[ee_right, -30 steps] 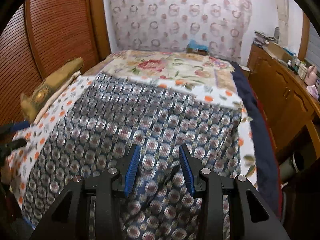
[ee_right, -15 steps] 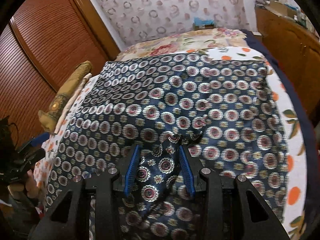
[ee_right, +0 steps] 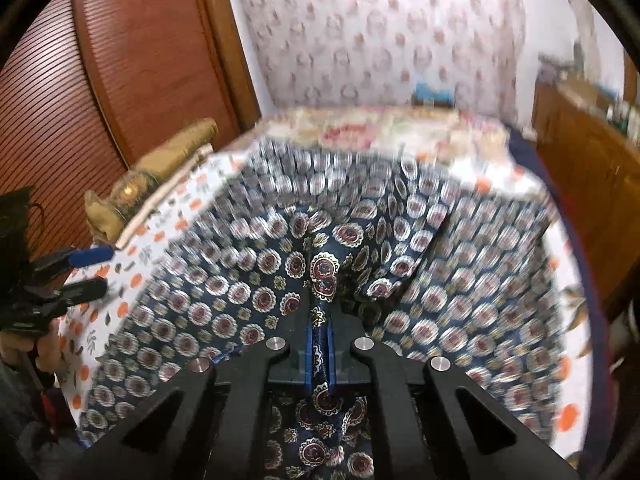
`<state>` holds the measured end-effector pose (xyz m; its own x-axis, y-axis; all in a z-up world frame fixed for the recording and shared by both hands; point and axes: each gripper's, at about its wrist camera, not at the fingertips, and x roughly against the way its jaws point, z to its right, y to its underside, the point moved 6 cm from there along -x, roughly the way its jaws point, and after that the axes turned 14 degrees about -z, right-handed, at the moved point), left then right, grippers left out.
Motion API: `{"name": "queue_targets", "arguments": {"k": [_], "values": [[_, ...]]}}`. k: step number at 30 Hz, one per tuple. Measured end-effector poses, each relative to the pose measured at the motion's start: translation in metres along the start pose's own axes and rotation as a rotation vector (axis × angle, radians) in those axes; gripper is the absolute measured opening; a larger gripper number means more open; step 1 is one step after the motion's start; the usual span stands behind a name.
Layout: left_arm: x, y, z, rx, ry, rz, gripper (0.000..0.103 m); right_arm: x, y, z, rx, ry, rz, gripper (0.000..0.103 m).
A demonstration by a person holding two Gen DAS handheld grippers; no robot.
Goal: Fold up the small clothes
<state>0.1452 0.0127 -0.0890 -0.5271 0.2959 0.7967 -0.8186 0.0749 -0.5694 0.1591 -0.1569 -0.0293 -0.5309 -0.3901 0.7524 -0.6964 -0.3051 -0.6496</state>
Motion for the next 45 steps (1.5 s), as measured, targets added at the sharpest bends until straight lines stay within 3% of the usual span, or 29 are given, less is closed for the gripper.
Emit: {"name": "queue_targets", "arguments": {"k": [6, 9, 10, 13, 14, 20, 23, 28, 30, 32, 33, 34, 41, 45], "values": [[-0.001, -0.001, 0.007, -0.01, 0.008, -0.003, 0.078, 0.075, -0.002, 0.012, -0.004, 0.106, 0.158, 0.004], [-0.004, -0.001, 0.014, -0.022, 0.015, -0.006, 0.078, 0.079, 0.011, 0.029, -0.025, 0.174, 0.125, 0.005], [-0.004, -0.002, 0.016, -0.026, 0.016, -0.007, 0.078, 0.07, 0.019, 0.038, -0.037, 0.182, 0.063, 0.012], [-0.007, -0.004, 0.025, -0.046, 0.02, -0.012, 0.078, 0.057, 0.041, 0.061, -0.097, 0.265, 0.006, 0.039], [-0.008, -0.005, 0.028, -0.052, 0.024, -0.014, 0.078, 0.057, 0.049, 0.064, -0.109, 0.264, 0.002, 0.043], [-0.014, -0.012, 0.046, -0.087, 0.023, -0.023, 0.078, 0.054, 0.077, 0.052, -0.127, 0.24, 0.015, 0.045], [-0.015, -0.015, 0.053, -0.086, 0.029, -0.014, 0.078, 0.047, 0.085, 0.025, -0.075, 0.163, 0.008, 0.045], [-0.02, -0.013, 0.063, -0.106, 0.033, -0.032, 0.078, 0.031, 0.097, 0.005, -0.002, 0.153, -0.05, 0.045], [-0.023, -0.011, 0.066, -0.117, 0.031, -0.041, 0.078, 0.021, 0.101, 0.008, 0.015, 0.197, -0.077, 0.045], [-0.025, -0.01, 0.068, -0.119, 0.031, -0.047, 0.078, 0.015, 0.104, 0.01, 0.001, 0.198, -0.088, 0.03], [-0.025, -0.01, 0.069, -0.118, 0.032, -0.048, 0.078, 0.013, 0.104, 0.01, -0.004, 0.185, -0.091, 0.014], [-0.026, -0.01, 0.07, -0.117, 0.034, -0.049, 0.078, 0.015, 0.106, 0.011, -0.004, 0.174, -0.09, 0.006], [-0.026, -0.01, 0.076, -0.129, 0.037, -0.048, 0.078, 0.075, 0.116, 0.026, -0.085, 0.205, 0.049, 0.003], [-0.023, -0.012, 0.077, -0.129, 0.036, -0.038, 0.078, 0.105, 0.147, 0.044, -0.162, 0.236, 0.057, 0.003]]}}
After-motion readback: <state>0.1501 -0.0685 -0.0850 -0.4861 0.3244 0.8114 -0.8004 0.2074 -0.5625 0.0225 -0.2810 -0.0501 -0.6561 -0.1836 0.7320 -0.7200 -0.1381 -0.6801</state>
